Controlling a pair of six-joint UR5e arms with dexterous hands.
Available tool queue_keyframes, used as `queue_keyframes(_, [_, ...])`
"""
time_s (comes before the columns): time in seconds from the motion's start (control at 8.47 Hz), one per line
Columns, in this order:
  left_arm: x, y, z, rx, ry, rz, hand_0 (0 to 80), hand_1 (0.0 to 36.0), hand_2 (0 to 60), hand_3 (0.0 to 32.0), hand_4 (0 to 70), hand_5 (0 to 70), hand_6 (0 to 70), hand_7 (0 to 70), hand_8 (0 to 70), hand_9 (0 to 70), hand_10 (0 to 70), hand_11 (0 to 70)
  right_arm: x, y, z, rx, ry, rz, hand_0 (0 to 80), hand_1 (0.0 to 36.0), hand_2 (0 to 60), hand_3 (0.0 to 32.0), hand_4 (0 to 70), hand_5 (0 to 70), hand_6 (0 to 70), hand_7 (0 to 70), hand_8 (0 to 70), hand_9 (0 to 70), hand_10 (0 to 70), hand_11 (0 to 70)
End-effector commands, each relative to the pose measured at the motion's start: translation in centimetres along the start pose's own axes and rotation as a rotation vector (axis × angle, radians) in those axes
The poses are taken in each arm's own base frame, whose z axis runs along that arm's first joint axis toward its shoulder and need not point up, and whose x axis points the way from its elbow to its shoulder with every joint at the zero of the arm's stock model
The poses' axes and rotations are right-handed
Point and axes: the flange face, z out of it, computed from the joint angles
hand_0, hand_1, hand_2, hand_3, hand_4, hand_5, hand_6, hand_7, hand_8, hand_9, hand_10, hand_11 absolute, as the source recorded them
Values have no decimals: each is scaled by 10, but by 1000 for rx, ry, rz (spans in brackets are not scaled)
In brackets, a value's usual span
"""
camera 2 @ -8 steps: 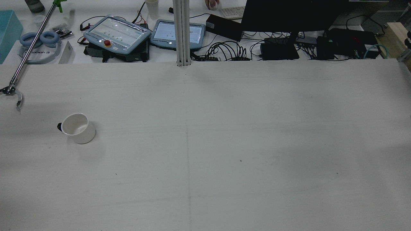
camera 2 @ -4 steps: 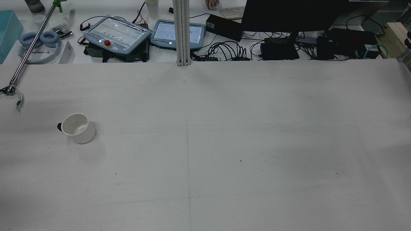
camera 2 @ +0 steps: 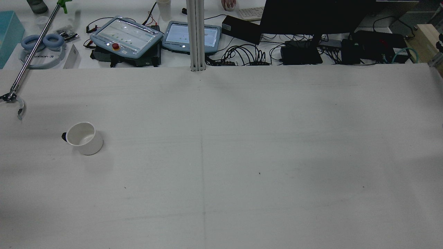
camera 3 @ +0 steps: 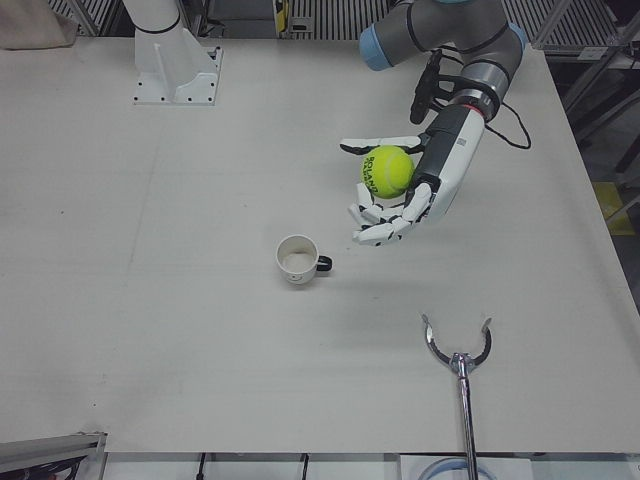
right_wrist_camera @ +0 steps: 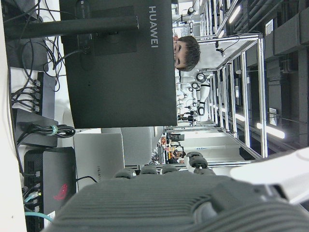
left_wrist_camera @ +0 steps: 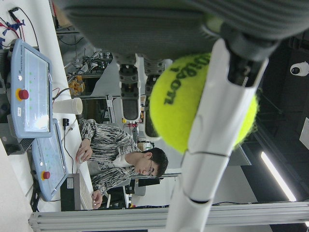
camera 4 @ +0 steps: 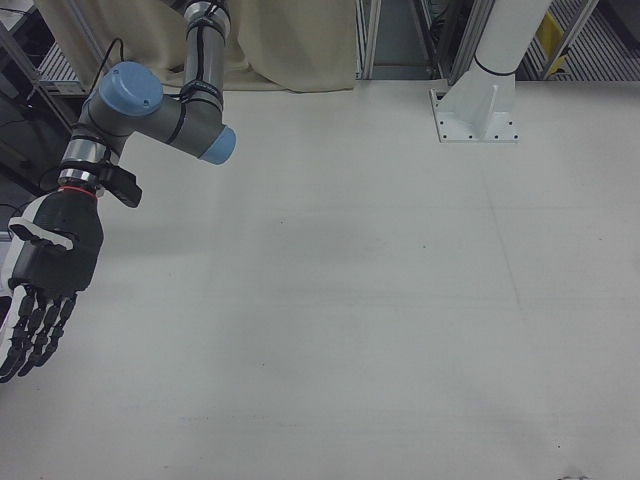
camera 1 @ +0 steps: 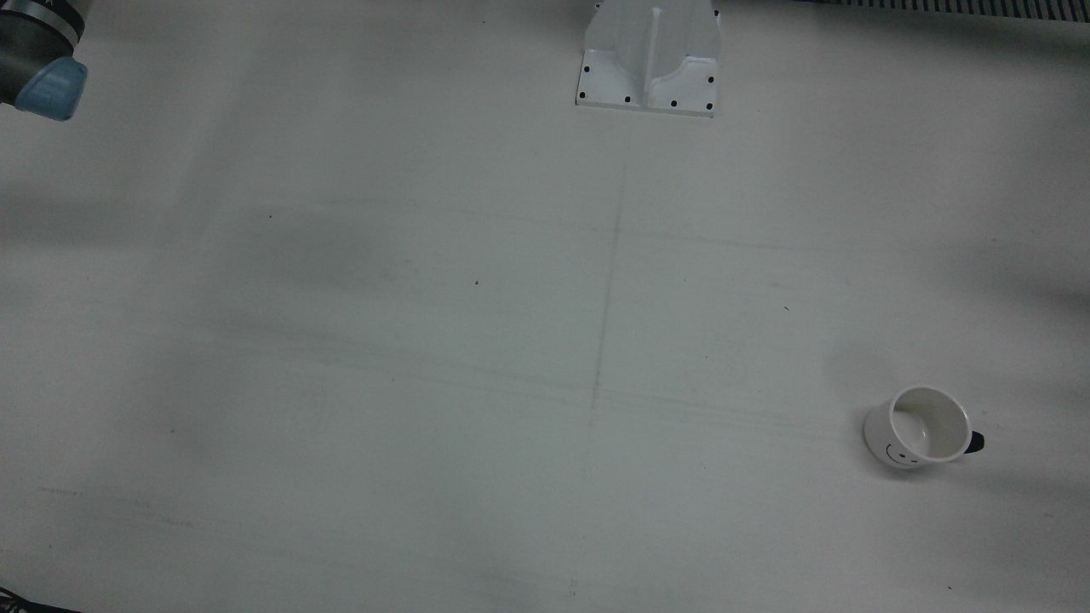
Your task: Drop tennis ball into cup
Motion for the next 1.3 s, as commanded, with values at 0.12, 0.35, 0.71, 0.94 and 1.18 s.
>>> queue_keyframes(0.12, [-1, -4, -5, -3, 0, -1, 800, 329, 10, 0, 98, 227, 623, 579, 359, 449, 187, 307, 0, -1, 0, 1, 0, 0, 0, 0, 0, 0, 0, 0, 0, 0, 0, 0, 0, 0])
queue_keyframes(0.35, [-2, -10, -7, 15, -3, 0, 800, 337, 2, 0, 85, 213, 542, 581, 340, 445, 189, 311, 0, 0, 0, 0, 1, 0, 0, 0, 0, 0, 0, 0, 0, 0, 0, 0, 0, 0])
queue_keyframes(0.71, [-2, -9, -1, 0, -3, 1, 800, 328, 13, 0, 83, 223, 560, 568, 346, 446, 191, 314, 0, 0, 0, 0, 1, 0, 0, 0, 0, 0, 0, 0, 0, 0, 0, 0, 0, 0])
queue_keyframes(0.94, [-3, -10, -3, 0, -5, 2, 800, 334, 2, 0, 79, 205, 498, 580, 332, 445, 191, 313, 0, 0, 0, 0, 1, 0, 0, 0, 0, 0, 0, 0, 0, 0, 0, 0, 0, 0])
queue_keyframes(1.18, [-4, -9, -3, -6, -7, 1, 800, 328, 1, 0, 77, 211, 539, 569, 339, 443, 191, 314, 0, 0, 0, 0, 1, 0, 0, 0, 0, 0, 0, 0, 0, 0, 0, 0, 0, 0])
